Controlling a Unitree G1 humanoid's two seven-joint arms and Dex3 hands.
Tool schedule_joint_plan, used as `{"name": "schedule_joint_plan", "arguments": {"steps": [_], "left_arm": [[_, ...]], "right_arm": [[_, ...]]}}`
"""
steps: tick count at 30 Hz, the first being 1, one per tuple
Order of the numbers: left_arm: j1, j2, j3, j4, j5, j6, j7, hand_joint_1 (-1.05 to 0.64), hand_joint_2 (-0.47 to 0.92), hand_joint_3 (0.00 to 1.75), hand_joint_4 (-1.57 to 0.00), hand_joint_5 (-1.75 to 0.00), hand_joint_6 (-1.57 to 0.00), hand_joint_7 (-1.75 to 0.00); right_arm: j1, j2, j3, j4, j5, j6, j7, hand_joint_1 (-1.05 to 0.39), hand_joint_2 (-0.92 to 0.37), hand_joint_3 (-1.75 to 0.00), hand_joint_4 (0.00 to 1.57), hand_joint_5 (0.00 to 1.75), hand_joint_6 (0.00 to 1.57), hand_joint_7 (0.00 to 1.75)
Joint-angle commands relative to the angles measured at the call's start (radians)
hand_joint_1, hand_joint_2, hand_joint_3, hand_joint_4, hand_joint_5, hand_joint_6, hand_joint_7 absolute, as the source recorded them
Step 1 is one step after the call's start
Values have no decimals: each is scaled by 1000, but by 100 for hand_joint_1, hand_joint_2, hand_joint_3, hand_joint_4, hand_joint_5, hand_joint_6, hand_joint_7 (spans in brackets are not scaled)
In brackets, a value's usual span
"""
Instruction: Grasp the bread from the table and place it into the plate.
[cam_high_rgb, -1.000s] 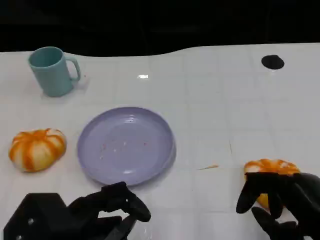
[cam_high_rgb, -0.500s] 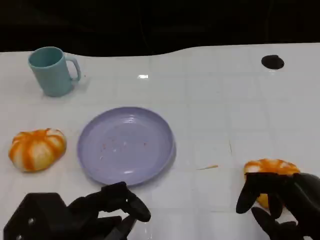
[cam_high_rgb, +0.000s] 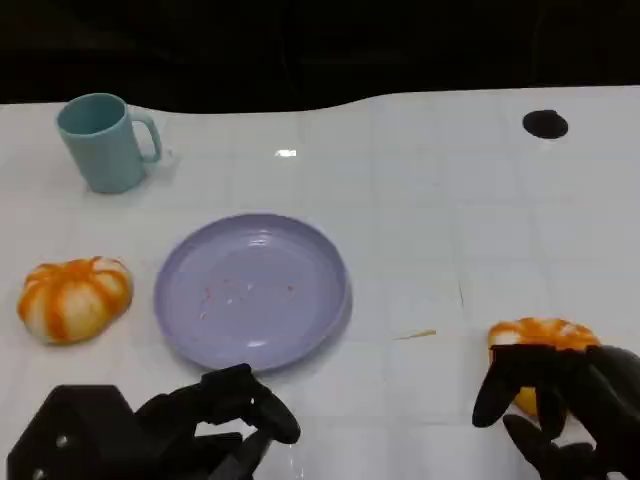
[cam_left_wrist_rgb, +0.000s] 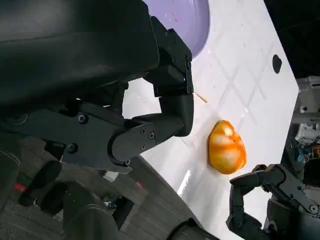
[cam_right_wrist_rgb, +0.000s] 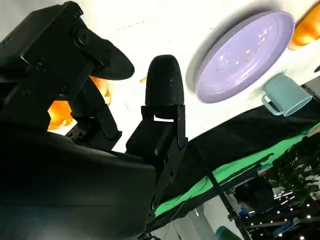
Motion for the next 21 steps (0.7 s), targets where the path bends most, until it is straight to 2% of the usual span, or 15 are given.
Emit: {"name": "schedule_joint_plan", "arguments": {"steps": [1, 3, 7, 9, 15, 17, 19, 20, 21], "left_arm": [[-5, 10, 8, 8, -4, -9, -4, -34, 92, 60, -66, -175, -49, -152], [-5, 11, 6, 7, 1, -11, -2, -34, 92, 59, -66, -175, -50, -152], [-3, 14, 5, 11, 5, -19, -4, -35, 92, 59, -66, -175, -50, -152], [-3, 14, 6, 12, 3, -20, -4, -35, 92, 59, -66, -175, -49, -152], [-4, 14, 7, 10, -1, -13, -4, -36, 92, 58, -65, -175, -49, -152], [-4, 14, 8, 11, -1, -12, -3, -36, 92, 58, -65, -175, -50, -153], [-5, 14, 9, 9, -1, -9, -2, -36, 92, 58, -65, -175, -50, -153], [-4, 13, 10, 9, -2, -9, -2, -36, 92, 58, -65, -175, -50, -153], [-4, 12, 10, 9, -2, -9, -1, -36, 92, 58, -65, -175, -50, -153]], "right_arm": [[5, -4, -17, -42, 9, 21, 6, -3, -31, -113, 84, 166, 92, 93], [7, -6, -20, -57, -10, 29, -2, -7, -29, -108, 87, 146, 95, 80], [12, -12, -26, -91, -44, 57, 2, -14, -30, -100, 88, 120, 97, 65], [12, -22, -28, -104, -80, 65, 1, -17, -33, -94, 87, 112, 96, 59], [15, -33, -33, -161, -202, 125, 11, -27, -42, -75, 76, 104, 91, 39], [15, -34, -33, -179, -250, 150, 14, -31, -48, -65, 74, 96, 90, 30], [14, -33, -31, -192, -283, 170, 18, -35, -61, -39, 75, 74, 89, 17], [15, -33, -30, -202, -302, 185, 26, -35, -64, -34, 75, 70, 90, 14], [15, -35, -29, -212, -322, 198, 36, -37, -69, -25, 70, 59, 85, 9]]}}
